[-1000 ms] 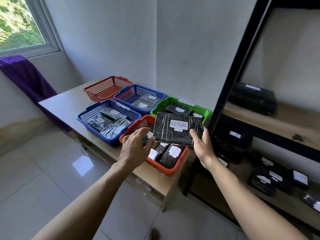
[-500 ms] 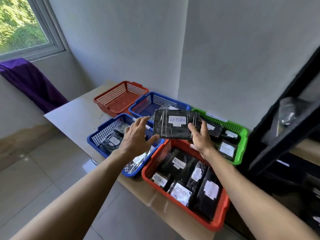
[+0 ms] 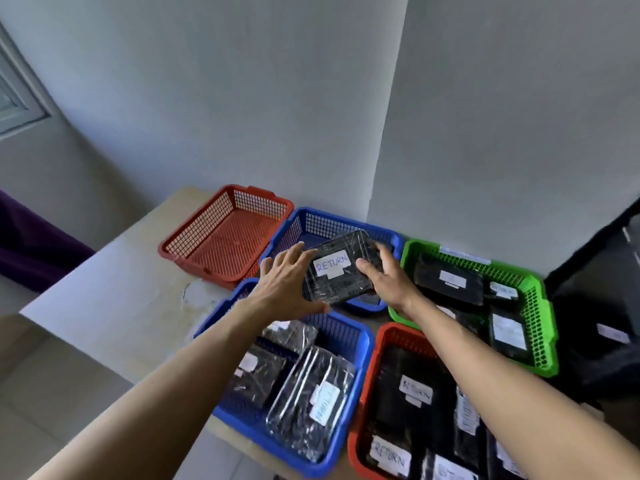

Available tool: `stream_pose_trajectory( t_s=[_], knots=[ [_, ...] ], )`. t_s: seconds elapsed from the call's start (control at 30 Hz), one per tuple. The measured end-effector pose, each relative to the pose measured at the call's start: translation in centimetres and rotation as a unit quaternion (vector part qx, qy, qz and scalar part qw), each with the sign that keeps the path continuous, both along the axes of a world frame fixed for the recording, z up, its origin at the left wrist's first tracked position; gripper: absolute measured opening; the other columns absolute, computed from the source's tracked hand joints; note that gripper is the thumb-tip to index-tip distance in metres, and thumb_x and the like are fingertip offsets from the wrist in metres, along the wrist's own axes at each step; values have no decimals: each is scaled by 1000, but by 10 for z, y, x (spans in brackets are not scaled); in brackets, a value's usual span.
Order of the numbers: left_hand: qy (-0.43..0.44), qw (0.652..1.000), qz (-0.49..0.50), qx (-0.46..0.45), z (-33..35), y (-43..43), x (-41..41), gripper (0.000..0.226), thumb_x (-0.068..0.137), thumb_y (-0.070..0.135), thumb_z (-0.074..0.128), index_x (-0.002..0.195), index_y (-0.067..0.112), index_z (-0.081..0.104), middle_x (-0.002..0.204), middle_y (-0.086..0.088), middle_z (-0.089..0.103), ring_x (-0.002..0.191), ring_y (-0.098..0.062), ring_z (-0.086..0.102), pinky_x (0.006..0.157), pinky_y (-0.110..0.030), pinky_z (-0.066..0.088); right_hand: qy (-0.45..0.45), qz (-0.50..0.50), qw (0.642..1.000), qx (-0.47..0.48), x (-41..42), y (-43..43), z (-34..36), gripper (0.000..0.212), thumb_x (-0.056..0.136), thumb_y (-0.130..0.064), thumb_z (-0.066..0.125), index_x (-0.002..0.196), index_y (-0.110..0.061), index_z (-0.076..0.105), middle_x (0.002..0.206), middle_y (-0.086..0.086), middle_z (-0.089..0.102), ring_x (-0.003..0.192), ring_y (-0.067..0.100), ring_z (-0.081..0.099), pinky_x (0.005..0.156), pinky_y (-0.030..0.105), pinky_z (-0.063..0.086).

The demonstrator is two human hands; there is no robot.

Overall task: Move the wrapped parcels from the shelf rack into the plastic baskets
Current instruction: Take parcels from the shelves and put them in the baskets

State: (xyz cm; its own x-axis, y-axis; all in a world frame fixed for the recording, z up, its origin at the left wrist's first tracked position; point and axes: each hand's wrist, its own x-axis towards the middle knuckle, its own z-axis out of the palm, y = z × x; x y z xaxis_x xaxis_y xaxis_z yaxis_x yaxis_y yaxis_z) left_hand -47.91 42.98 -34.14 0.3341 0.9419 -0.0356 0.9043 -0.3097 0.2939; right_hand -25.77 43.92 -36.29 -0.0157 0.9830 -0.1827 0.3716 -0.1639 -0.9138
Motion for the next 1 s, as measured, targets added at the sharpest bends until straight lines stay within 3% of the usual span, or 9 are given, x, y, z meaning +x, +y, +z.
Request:
stream_pose_trajectory(
  t_s=[0.07,0.2,0.33,0.47,0.57,0.7,0.87,1.0],
  knots=[
    [12,1000,-21,-17,-5,28,-14,115,58,72,71,149,32,13,158,-1,9,143,-26,15,115,-53,13,-7,11,1000,-14,-13,22,-1,69,83,-60,59,142,-35,35,138,-8,51,123,14,53,110,42,39],
    [23,998,-53,-29,-22,73,-31,113,56,72,73,147,36,15,154,-1,17,138,-29,22,112,-55,18,-26,8,999,-32,-32,60,-3,57,96,-38,56,147,-24,33,139,-6,42,128,14,44,111,38,34],
    [33,998,-51,-15,-38,108,-34,106,54,74,70,143,40,23,145,-6,30,127,-29,33,107,-50,25,-32,-7,998,-49,-38,90,-13,66,92,-50,58,148,-25,34,145,0,46,131,18,46,112,39,34],
    [12,999,40,-4,-55,134,-20,98,52,75,65,135,33,34,132,-10,37,115,-32,37,99,-45,30,-30,-64,996,-57,-40,105,-17,70,95,-51,50,154,-28,19,160,-1,21,143,20,29,109,32,27],
    [20,992,119,-36,-69,149,-5,99,53,74,66,134,26,34,130,-15,37,115,-35,36,99,-47,29,-40,-81,993,-71,-34,100,-31,68,96,-49,50,154,-28,20,159,2,23,134,18,44,102,29,36],
    [46,981,174,-72,-86,167,8,102,56,76,65,134,18,34,129,-19,37,116,-38,38,99,-46,28,-61,-79,990,-103,-19,78,-50,64,96,-48,50,151,-30,24,156,3,29,130,18,47,97,28,42],
    [83,974,191,-93,-117,173,11,99,58,76,62,130,12,36,131,-19,36,120,-39,35,102,-47,25,-84,-79,984,-132,-6,60,-63,63,95,-52,48,150,-33,25,155,2,31,131,19,46,102,34,42],
    [97,977,166,-91,-140,166,9,84,68,70,55,127,11,40,125,-15,37,117,-37,34,100,-46,24,-95,-79,983,-132,-7,55,-70,60,96,-52,47,149,-34,27,154,0,32,132,18,45,101,34,42]
  ],
)
